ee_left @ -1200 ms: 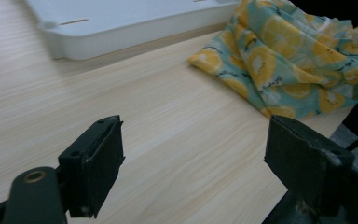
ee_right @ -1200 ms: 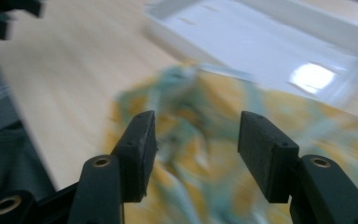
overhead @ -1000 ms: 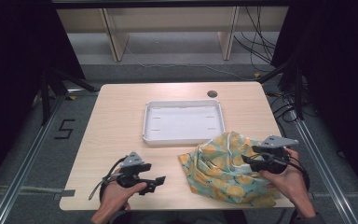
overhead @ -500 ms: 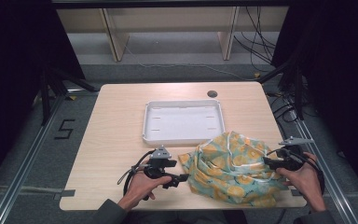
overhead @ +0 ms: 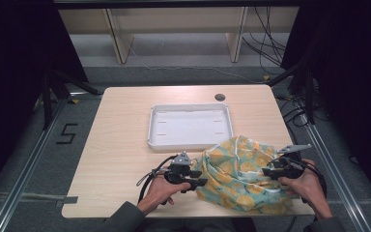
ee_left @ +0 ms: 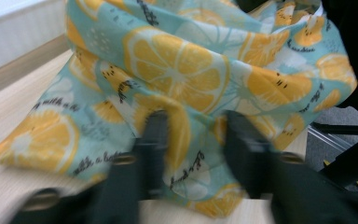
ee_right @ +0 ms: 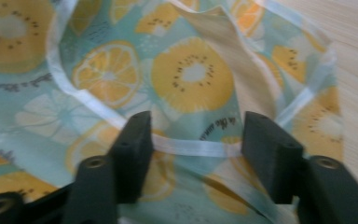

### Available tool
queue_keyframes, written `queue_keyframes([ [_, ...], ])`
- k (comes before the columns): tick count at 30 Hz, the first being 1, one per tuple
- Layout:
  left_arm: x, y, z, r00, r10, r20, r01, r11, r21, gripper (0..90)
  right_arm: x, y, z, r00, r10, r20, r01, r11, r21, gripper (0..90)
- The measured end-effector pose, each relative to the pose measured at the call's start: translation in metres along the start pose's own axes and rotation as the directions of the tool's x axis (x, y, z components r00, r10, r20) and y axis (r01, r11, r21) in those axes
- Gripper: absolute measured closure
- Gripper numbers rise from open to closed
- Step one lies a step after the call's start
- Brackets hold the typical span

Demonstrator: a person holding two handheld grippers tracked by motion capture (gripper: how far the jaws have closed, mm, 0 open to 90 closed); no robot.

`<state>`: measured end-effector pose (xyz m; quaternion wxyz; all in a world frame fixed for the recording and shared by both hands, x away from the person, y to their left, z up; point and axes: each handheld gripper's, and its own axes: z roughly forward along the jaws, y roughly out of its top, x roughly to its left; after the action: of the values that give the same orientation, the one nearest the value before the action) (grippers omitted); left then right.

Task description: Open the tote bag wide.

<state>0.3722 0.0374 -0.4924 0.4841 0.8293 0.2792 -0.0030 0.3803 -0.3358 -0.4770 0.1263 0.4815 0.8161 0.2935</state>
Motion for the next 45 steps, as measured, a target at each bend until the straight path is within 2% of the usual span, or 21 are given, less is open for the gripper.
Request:
queue_keyframes([
  [2,0.001,0.001,-0.001,0.9994,0.035,-0.007,-0.035,0.9993,-0.012,81.5,0.001,0.002,-0.003,0.9990,-0.036,-0.027,0.038,0.998,0.055,71.8],
  [3,0.003,0.002,-0.001,0.9990,0.044,0.010,-0.044,0.9989,-0.017,86.2,0.000,0.001,0.002,0.9961,-0.085,-0.021,0.086,0.996,0.010,79.3],
  [4,0.003,0.002,-0.001,0.9991,0.040,0.012,-0.040,0.9990,-0.021,88.8,0.003,0.004,-0.002,0.9964,-0.076,-0.037,0.078,0.995,0.056,84.3],
  [5,0.004,0.002,-0.002,0.9987,0.042,0.030,-0.042,0.9990,-0.013,89.4,0.003,0.003,0.000,0.9934,-0.110,-0.033,0.111,0.993,0.032,89.1],
  [7,0.003,0.001,-0.002,0.9984,0.049,0.029,-0.048,0.9987,-0.014,89.6,0.007,0.005,0.001,0.9902,-0.132,-0.047,0.132,0.991,0.004,90.0],
  [8,0.002,0.001,-0.002,0.9986,0.050,0.020,-0.049,0.9985,-0.021,89.6,0.009,0.008,-0.001,0.9882,-0.145,-0.051,0.147,0.988,0.047,90.0],
  [9,0.003,0.001,-0.003,0.9983,0.050,0.029,-0.049,0.9985,-0.022,89.7,0.010,0.008,0.002,0.9862,-0.159,-0.043,0.161,0.987,0.023,90.0],
  [11,0.002,0.002,-0.005,0.9984,0.051,0.025,-0.051,0.9983,-0.029,89.7,0.014,0.010,0.001,0.9871,-0.153,-0.048,0.155,0.986,0.056,90.0],
  [12,0.002,0.002,-0.006,0.9988,0.043,0.024,-0.042,0.9986,-0.031,89.7,0.013,0.011,0.001,0.9820,-0.184,-0.041,0.187,0.981,0.058,90.0],
  [18,0.000,0.003,-0.012,0.9982,0.054,0.028,-0.053,0.9984,-0.017,89.8,0.013,0.011,0.002,0.9846,-0.170,-0.042,0.171,0.985,0.032,90.0],
  [22,-0.003,0.000,-0.020,0.9984,0.056,-0.009,-0.056,0.9984,0.005,89.8,0.018,0.013,-0.001,0.9866,-0.156,-0.050,0.158,0.987,0.041,90.0],
  [25,0.004,-0.003,-0.031,0.9971,0.067,-0.038,-0.066,0.9978,0.006,89.8,0.020,0.015,-0.002,0.9861,-0.160,-0.044,0.161,0.987,0.002,90.0],
  [27,0.007,-0.006,-0.038,0.9979,0.042,-0.048,-0.042,0.9991,0.006,89.8,0.020,0.016,-0.001,0.9854,-0.167,-0.036,0.165,0.985,-0.051,84.3],
  [29,0.008,-0.008,-0.042,0.9977,0.038,-0.055,-0.038,0.9993,0.006,89.8,0.021,0.018,-0.006,0.9901,-0.134,-0.042,0.133,0.991,-0.012,79.8],
  [31,0.011,-0.013,-0.050,0.9975,0.035,-0.062,-0.034,0.9993,0.014,89.8,0.024,0.019,-0.007,0.9964,-0.083,-0.017,0.082,0.994,-0.071,61.6],
  [32,0.012,-0.014,-0.052,0.9969,0.035,-0.070,-0.034,0.9993,0.013,89.8,0.025,0.021,-0.013,0.9979,-0.062,-0.021,0.061,0.998,-0.024,57.0],
  [34,0.012,-0.016,-0.054,0.9971,0.026,-0.071,-0.025,0.9996,0.015,89.8,0.026,0.018,-0.015,0.9995,-0.025,-0.020,0.025,0.999,-0.023,48.7],
  [36,0.012,-0.018,-0.057,0.9969,0.035,-0.070,-0.034,0.9993,0.017,89.8,0.023,0.014,-0.016,0.9998,-0.001,-0.020,0.002,0.999,0.035,41.3],
  [39,0.010,-0.019,-0.060,0.9971,0.007,-0.075,-0.006,0.9999,0.011,89.8,0.020,0.005,-0.011,0.9973,-0.036,-0.063,0.039,0.998,0.055,32.4],
  [42,0.011,-0.020,-0.063,0.9973,0.021,-0.070,-0.020,0.9997,0.014,89.8,0.029,0.003,-0.003,0.9918,-0.080,-0.100,0.086,0.994,0.061,30.9],
  [45,0.011,-0.022,-0.064,0.9972,0.024,-0.071,-0.023,0.9996,0.018,89.7,0.036,0.004,0.006,0.9911,-0.074,-0.111,0.087,0.990,0.115,39.7],
])
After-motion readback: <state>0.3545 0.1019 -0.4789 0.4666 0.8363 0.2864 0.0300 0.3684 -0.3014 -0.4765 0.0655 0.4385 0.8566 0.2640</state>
